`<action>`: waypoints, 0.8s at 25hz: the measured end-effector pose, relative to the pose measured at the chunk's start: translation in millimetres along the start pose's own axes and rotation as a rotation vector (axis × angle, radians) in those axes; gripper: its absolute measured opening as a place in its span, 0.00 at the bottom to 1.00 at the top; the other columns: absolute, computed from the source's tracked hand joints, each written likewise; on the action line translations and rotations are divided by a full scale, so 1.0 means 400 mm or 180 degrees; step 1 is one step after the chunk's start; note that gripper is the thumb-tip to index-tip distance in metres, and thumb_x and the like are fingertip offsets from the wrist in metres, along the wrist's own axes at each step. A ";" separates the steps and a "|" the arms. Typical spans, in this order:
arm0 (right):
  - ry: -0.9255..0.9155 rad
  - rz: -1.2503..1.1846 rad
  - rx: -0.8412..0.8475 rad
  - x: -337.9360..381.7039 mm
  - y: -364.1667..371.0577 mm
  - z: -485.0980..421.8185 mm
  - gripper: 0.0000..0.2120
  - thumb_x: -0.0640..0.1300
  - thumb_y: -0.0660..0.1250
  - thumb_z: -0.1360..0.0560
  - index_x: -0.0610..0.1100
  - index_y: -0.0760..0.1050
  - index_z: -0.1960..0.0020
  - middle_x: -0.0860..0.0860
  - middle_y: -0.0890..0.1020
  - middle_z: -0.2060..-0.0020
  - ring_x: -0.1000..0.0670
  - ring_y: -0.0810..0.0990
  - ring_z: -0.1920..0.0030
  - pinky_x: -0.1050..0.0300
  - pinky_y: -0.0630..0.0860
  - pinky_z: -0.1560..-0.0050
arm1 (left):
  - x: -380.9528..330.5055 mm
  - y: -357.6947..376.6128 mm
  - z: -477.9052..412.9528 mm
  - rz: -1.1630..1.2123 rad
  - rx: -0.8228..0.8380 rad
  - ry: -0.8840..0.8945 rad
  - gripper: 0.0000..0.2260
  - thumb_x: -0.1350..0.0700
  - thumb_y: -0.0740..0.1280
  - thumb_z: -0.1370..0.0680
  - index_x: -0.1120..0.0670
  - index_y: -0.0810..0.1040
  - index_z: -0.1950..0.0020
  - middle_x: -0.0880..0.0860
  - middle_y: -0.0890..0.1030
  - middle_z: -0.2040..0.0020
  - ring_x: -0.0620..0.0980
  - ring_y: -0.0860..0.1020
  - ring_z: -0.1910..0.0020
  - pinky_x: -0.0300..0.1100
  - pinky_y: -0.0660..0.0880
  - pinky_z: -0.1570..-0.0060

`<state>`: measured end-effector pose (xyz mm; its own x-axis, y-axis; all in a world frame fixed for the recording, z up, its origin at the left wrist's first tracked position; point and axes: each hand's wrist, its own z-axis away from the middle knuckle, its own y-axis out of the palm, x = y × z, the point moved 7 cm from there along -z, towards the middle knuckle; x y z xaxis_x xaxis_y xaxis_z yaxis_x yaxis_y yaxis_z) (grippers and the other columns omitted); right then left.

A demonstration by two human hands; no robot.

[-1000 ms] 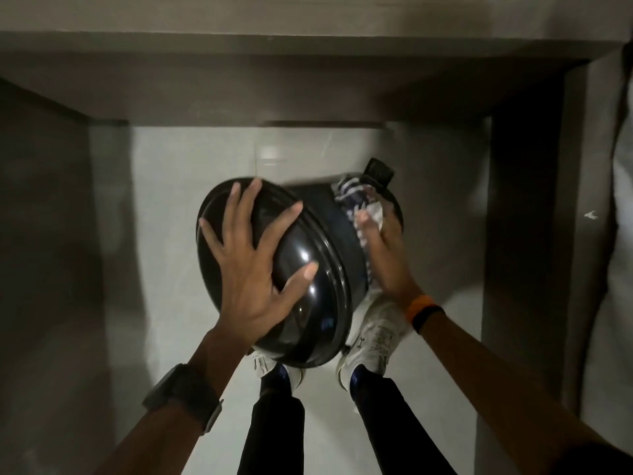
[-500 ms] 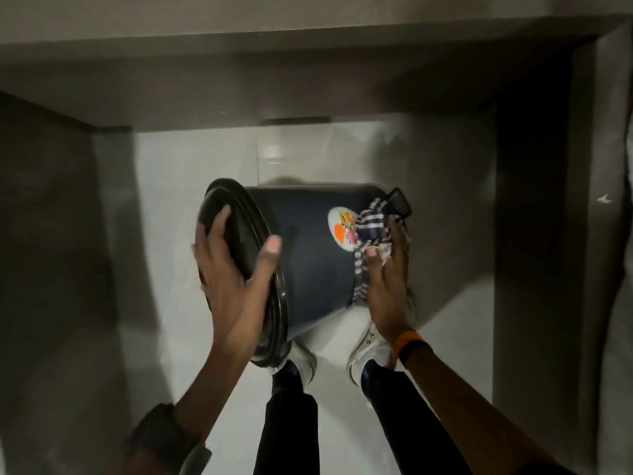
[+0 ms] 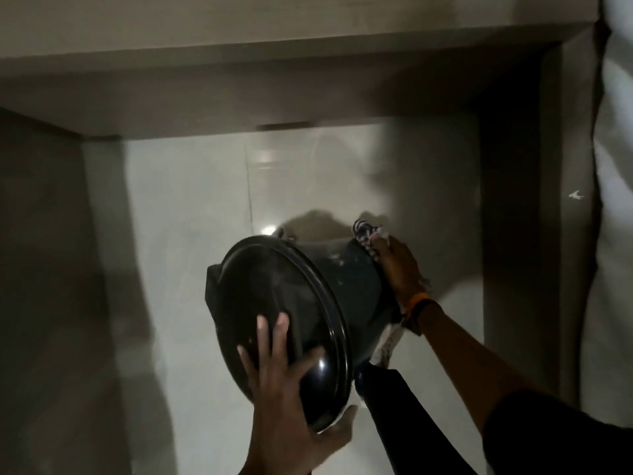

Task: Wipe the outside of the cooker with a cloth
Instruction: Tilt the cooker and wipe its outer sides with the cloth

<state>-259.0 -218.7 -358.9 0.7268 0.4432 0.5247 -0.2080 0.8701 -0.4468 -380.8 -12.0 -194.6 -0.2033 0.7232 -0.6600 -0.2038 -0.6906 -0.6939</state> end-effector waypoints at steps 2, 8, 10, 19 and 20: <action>0.0111 -0.0115 0.0124 0.006 0.027 0.042 0.26 0.66 0.58 0.19 0.50 0.82 0.36 0.46 0.85 0.36 0.43 0.81 0.33 0.38 0.73 0.27 | -0.004 0.009 -0.037 0.0375 -0.0144 -0.1061 0.48 0.35 0.73 0.41 0.29 0.53 0.25 0.51 0.51 0.16 0.65 0.59 0.20 0.78 0.52 0.28; -0.1582 0.0123 0.0199 0.169 0.116 0.299 0.23 0.58 0.55 0.18 0.56 0.73 0.26 0.47 0.79 0.27 0.45 0.73 0.24 0.42 0.66 0.22 | 0.072 -0.029 -0.065 0.0077 -0.0627 -0.1464 0.39 0.36 0.65 0.32 0.34 0.55 0.22 0.50 0.54 0.16 0.56 0.57 0.18 0.72 0.67 0.32; -0.0904 0.0602 -0.0343 0.094 0.071 0.157 0.30 0.61 0.50 0.20 0.44 0.82 0.37 0.41 0.86 0.38 0.38 0.82 0.36 0.41 0.76 0.32 | 0.089 -0.038 -0.057 0.0092 -0.0694 -0.1407 0.38 0.38 0.65 0.30 0.31 0.53 0.22 0.48 0.55 0.16 0.54 0.57 0.18 0.70 0.69 0.32; -0.1546 0.0328 -0.0034 0.144 0.109 0.272 0.25 0.57 0.54 0.17 0.46 0.75 0.27 0.48 0.79 0.28 0.50 0.73 0.26 0.50 0.63 0.21 | 0.051 -0.027 -0.090 -0.0177 -0.0695 -0.1249 0.38 0.39 0.64 0.28 0.43 0.57 0.19 0.54 0.57 0.17 0.59 0.58 0.18 0.70 0.69 0.32; -0.1158 0.0199 -0.0370 0.071 0.070 0.222 0.25 0.58 0.54 0.17 0.46 0.77 0.29 0.47 0.81 0.30 0.46 0.76 0.28 0.47 0.68 0.23 | 0.052 -0.025 -0.091 -0.0205 -0.0687 -0.1176 0.38 0.40 0.64 0.28 0.43 0.58 0.19 0.55 0.57 0.17 0.59 0.58 0.18 0.70 0.68 0.31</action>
<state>-302.4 -162.8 -292.1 0.4310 0.5603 0.7073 -0.1538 0.8180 -0.5543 -348.2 10.1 -211.6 -0.5338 0.6868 -0.4933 -0.0302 -0.5985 -0.8006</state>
